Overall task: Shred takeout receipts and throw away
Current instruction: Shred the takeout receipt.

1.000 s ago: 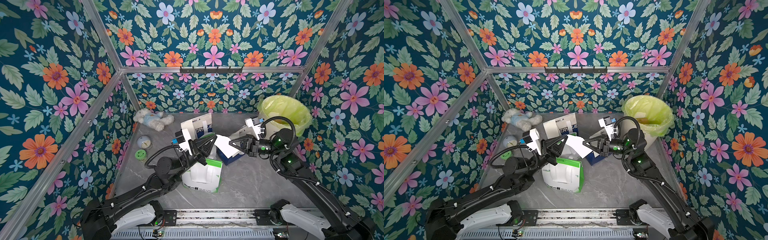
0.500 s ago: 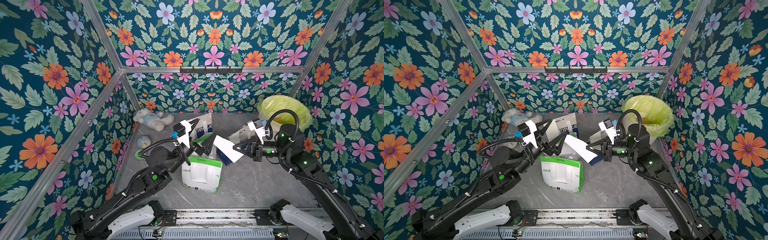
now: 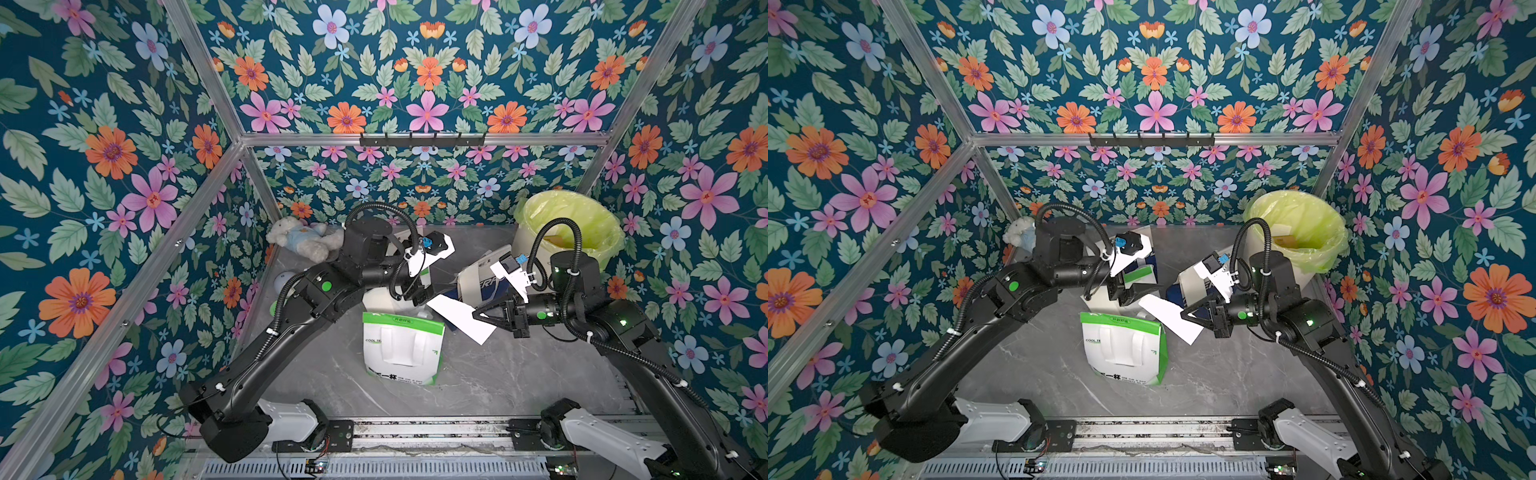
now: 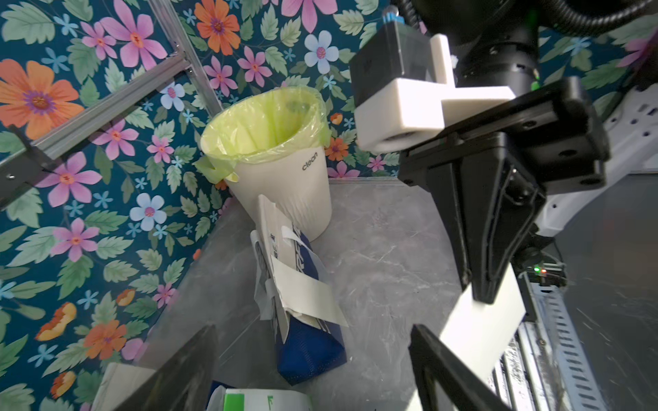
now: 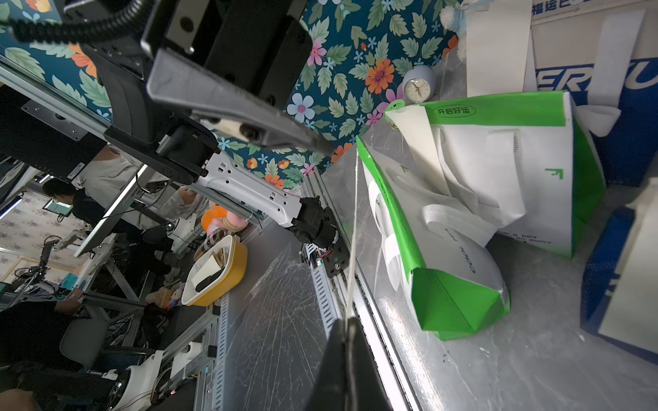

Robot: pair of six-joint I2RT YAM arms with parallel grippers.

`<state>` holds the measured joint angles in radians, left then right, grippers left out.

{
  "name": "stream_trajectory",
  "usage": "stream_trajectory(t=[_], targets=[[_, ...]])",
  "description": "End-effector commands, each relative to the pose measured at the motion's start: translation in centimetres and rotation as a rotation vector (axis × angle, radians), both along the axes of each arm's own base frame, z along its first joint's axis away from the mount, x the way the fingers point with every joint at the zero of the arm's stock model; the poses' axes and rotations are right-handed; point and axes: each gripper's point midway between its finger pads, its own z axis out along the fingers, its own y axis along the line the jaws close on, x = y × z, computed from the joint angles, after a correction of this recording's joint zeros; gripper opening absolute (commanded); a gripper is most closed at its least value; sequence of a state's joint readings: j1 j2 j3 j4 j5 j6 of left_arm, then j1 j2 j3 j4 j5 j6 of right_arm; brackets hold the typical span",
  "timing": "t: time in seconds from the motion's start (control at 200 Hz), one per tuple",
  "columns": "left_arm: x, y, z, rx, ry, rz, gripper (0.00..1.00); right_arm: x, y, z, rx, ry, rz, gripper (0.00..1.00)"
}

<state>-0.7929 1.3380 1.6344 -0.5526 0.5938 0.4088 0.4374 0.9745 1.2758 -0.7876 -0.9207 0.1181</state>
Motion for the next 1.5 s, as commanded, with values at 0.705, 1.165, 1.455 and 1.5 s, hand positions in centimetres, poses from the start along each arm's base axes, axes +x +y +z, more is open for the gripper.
stream_trajectory(t=[0.705, 1.165, 1.455, 1.5], targets=[[-4.2, -3.2, -1.2, -0.153, 0.362, -0.340, 0.62, 0.9, -0.3, 0.8, 0.034, -0.071, -0.035, 0.00], [-3.6, -3.2, -3.3, -0.066, 0.391, -0.287, 0.46, 1.2, -0.5, 1.1, 0.030, -0.085, -0.059, 0.00], [-3.9, -3.1, -3.7, -0.065, 0.406, -0.295, 0.40, 1.7, -0.6, 1.0, 0.020, -0.087, -0.083, 0.00], [-3.9, -3.1, -3.7, -0.067, 0.409, -0.297, 0.37, 1.7, -0.6, 0.9, 0.018, -0.087, -0.087, 0.00]])
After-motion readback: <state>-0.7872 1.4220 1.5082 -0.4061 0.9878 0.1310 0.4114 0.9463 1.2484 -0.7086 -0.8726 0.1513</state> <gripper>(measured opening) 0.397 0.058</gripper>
